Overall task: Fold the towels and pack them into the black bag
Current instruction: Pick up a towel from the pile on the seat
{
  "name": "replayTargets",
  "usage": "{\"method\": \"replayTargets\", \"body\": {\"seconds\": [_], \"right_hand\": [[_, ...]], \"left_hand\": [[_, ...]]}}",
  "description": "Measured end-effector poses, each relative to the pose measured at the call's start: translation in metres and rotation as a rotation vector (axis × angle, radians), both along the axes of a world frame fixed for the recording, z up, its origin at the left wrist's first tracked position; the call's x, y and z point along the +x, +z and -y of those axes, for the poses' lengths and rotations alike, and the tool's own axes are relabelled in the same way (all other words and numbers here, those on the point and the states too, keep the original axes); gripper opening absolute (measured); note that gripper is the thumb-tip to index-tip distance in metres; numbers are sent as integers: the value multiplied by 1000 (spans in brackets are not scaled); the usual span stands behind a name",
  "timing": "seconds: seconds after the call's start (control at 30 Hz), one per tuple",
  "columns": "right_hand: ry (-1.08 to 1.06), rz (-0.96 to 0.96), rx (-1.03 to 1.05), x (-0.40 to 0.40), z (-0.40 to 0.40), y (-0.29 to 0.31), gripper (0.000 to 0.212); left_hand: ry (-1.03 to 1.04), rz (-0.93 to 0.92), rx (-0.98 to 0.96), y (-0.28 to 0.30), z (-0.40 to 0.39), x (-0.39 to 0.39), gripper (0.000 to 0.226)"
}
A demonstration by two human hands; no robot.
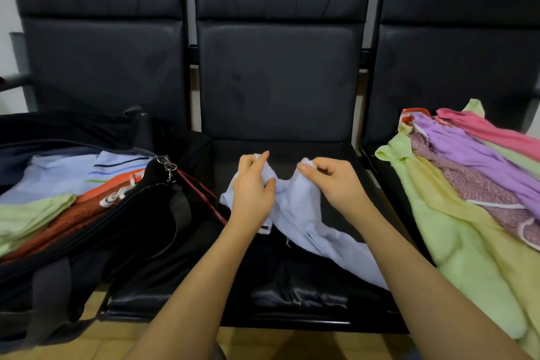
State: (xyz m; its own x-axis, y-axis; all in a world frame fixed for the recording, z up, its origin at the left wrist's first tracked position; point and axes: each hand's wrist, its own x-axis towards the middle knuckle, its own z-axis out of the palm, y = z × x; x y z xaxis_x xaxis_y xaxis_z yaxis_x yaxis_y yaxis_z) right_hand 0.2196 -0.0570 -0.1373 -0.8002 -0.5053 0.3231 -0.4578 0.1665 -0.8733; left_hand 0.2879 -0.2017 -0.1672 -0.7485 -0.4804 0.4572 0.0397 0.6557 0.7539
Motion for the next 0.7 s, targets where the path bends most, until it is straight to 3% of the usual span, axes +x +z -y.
{"method": "replayTargets", "body": {"seconds": [0.17,0.33,0.5,0.63,0.7], "right_hand": [[-186,135,-218,3,-2,23,38],[-372,149,-336,4,1,74,32],[-473,55,-457,2,2,122,26],[-478,-62,-528,3,-4,149,50],[-502,-94,-537,3,-6,160,52]], "left_hand": [[-111,-19,-70,29,11,8,72],[77,-102,-176,89,22,0,62],[346,-139,-279,147,32,1,53],[289,-210,-208,176,36,6,49],[240,-253,-164,187,39,8,48]]}}
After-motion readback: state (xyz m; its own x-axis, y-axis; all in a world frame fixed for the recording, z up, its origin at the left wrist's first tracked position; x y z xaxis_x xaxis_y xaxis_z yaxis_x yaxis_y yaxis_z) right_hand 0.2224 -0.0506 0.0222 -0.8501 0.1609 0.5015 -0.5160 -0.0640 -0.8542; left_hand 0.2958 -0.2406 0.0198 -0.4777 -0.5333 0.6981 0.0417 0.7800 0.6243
